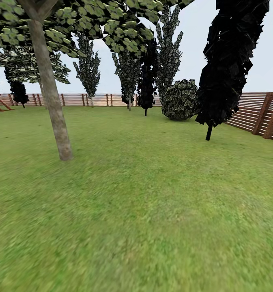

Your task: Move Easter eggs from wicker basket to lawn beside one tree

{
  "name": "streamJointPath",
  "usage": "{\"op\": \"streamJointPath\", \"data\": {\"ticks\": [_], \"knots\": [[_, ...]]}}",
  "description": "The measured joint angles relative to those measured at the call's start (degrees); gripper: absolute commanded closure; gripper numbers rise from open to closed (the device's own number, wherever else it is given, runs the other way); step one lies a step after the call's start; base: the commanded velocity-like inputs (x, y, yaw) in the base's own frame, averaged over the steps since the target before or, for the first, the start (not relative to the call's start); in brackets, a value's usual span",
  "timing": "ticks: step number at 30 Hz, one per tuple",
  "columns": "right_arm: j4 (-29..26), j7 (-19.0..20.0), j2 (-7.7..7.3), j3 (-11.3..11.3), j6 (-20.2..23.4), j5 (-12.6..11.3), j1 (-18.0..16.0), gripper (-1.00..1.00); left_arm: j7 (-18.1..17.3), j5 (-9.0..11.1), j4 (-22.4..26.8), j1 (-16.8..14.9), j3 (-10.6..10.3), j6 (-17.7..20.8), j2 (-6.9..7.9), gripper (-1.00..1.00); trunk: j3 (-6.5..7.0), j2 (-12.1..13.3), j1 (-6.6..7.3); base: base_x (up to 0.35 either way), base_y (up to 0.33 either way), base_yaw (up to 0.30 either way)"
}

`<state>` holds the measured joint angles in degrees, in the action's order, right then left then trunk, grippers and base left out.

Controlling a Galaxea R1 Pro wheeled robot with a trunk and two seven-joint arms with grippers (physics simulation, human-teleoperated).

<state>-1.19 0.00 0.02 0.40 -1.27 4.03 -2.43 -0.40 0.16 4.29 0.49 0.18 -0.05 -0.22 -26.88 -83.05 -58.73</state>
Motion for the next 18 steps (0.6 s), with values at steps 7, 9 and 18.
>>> {"op": "streamJointPath", "data": {"ticks": [7, 9, 18], "knots": [[0.01, -0.02, 0.03, -0.04, 0.10, -0.10, -0.01, -1.00, 0.01, 0.00, -0.01, 0.00, -0.03, 0.03, 0.00, -1.00, 0.00, 0.00, 0.00, 0.000, 0.000, 0.000], [0.04, -0.05, 0.09, -0.04, 0.05, -0.08, 0.00, -1.00, 0.01, 0.00, -0.01, 0.02, -0.03, 0.04, 0.01, -1.00, 0.00, 0.00, 0.00, 0.000, 0.000, 0.000], [0.37, 0.04, 0.15, -0.01, 0.18, 0.61, -0.01, -1.00, 0.01, 0.00, -0.01, 0.00, 0.05, 0.03, 0.03, -1.00, -0.30, 0.00, 0.00, 0.000, 0.000, 0.204]]}}
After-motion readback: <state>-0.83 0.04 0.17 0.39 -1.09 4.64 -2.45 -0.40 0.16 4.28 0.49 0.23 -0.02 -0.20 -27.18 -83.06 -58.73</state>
